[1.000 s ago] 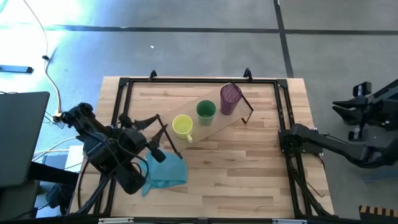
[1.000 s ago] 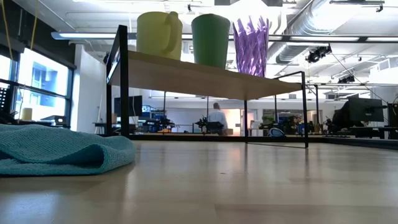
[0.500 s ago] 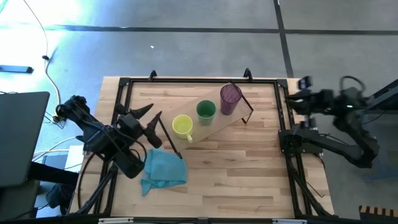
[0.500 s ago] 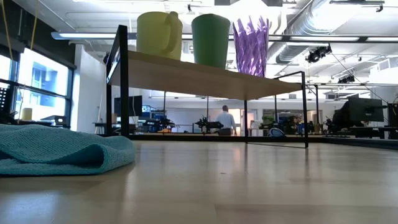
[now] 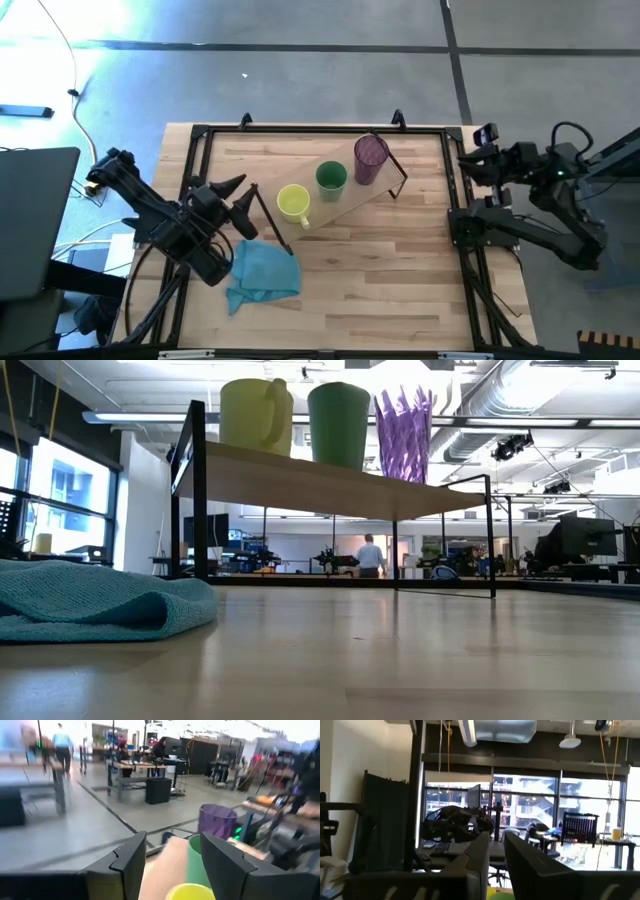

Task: Stack small to large cups/mugs on shelf
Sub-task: Return to Home Position

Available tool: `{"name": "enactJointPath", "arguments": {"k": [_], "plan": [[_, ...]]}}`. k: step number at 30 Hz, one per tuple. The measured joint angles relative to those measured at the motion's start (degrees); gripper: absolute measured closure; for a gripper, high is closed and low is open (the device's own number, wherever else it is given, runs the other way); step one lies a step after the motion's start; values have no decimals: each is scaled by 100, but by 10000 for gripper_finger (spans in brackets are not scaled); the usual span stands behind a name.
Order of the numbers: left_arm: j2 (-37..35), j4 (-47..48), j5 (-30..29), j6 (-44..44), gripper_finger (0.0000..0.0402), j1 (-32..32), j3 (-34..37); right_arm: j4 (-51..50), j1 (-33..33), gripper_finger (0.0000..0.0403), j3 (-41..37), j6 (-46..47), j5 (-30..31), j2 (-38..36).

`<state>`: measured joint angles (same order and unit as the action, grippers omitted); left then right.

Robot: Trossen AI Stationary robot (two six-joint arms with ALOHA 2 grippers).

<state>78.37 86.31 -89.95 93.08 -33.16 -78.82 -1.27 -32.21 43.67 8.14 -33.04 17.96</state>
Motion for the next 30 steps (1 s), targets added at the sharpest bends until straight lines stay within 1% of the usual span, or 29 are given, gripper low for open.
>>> {"name": "enactJointPath", "arguments": {"k": [2, 5, 9, 13, 14, 17, 19, 22, 24, 26, 28, 30], "plan": [[0, -492, 7, 230, 229, -79, 81, -234, 0, 350, 124, 0, 2, 1], [17, -1416, 0, 246, 229, -212, 83, -522, 0, 350, 280, -1, 0, 0], [32, -3049, 18, -62, 229, -340, 83, -747, 0, 350, 350, -2, 2, 0], [31, -5023, 55, -579, 229, -337, 80, -813, 0, 350, 351, -7, 2, 5], [31, -5529, 102, -760, 229, -336, 79, -820, 0, 350, 351, -11, 2, 7], [31, -7003, 484, -1562, 229, -319, 78, -825, 0, 350, 351, -17, 2, 9], [35, -8140, 602, -2100, 229, -320, 78, -850, 0, 350, 351, -17, 4, 9], [125, -9972, 813, -3272, 229, -255, 78, -969, 0, 350, 351, -3, 4, 9], [232, -11244, 1386, -4221, 229, -132, 78, -1047, 0, 350, 351, 10, 4, 9], [338, -12501, 2246, -5092, 229, 20, 78, -1089, 0, 350, 351, 109, 5, 11], [473, -13564, 3442, -5876, 229, 222, 76, -1117, 0, 350, 351, 190, 5, 11], [574, -14089, 4767, -6551, 229, 400, 78, -1149, 0, 350, 351, 242, 7, 11]]}}
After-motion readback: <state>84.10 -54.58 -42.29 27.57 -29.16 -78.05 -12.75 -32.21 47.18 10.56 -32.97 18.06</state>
